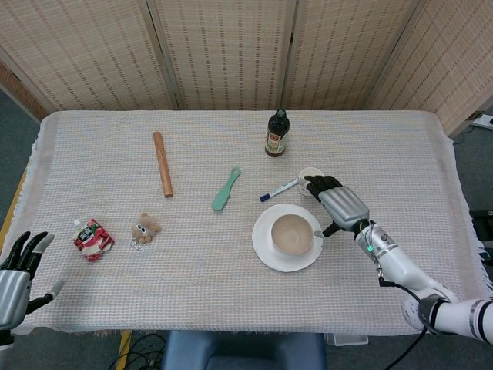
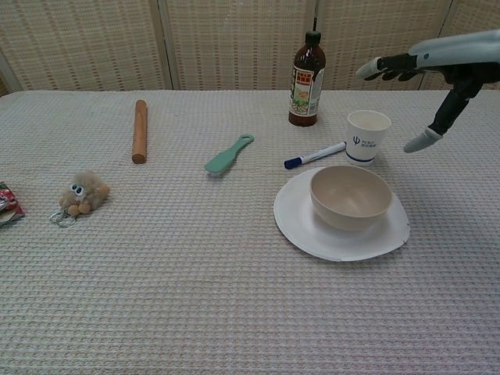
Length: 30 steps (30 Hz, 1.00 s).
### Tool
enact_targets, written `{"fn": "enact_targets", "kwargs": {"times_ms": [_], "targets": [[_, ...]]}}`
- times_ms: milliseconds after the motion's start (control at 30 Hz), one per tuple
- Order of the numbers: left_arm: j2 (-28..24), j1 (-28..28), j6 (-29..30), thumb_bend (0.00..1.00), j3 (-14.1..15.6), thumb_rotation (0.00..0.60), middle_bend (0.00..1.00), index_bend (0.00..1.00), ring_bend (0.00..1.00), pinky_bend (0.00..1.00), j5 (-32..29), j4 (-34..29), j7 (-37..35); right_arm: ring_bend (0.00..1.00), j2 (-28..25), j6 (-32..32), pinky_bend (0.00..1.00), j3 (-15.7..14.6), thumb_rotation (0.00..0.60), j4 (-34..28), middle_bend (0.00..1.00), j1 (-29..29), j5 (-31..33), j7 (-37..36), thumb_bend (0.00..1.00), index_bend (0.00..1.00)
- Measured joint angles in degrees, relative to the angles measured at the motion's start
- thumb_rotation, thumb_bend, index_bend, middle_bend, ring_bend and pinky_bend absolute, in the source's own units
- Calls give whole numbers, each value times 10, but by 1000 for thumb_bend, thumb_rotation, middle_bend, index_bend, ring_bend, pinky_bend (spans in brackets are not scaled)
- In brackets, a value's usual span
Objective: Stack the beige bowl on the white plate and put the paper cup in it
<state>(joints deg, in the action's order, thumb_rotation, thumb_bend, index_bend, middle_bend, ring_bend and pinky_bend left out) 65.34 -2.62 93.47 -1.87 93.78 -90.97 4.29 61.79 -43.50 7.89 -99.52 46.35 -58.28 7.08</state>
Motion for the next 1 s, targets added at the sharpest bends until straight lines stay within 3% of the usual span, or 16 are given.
{"fn": "enact_targets", "kwargs": {"times_ms": [267, 600, 1000], "targets": [[1, -2, -5, 258, -3, 600, 157, 140, 83, 449, -9, 3, -2, 0, 4, 51, 0, 11, 600, 61, 0, 55, 102, 31, 21, 0], [-3, -1, -4, 258, -6, 600, 157, 140, 85, 449, -19, 4, -17, 0, 71, 108, 0, -9, 600, 184, 0, 137, 242, 77, 43, 0], [-5, 2, -1, 258, -13, 600, 157, 141, 85, 449, -32, 9, -23, 0, 145, 149, 0, -40, 600, 289, 0, 180, 296, 85, 58, 0]]}}
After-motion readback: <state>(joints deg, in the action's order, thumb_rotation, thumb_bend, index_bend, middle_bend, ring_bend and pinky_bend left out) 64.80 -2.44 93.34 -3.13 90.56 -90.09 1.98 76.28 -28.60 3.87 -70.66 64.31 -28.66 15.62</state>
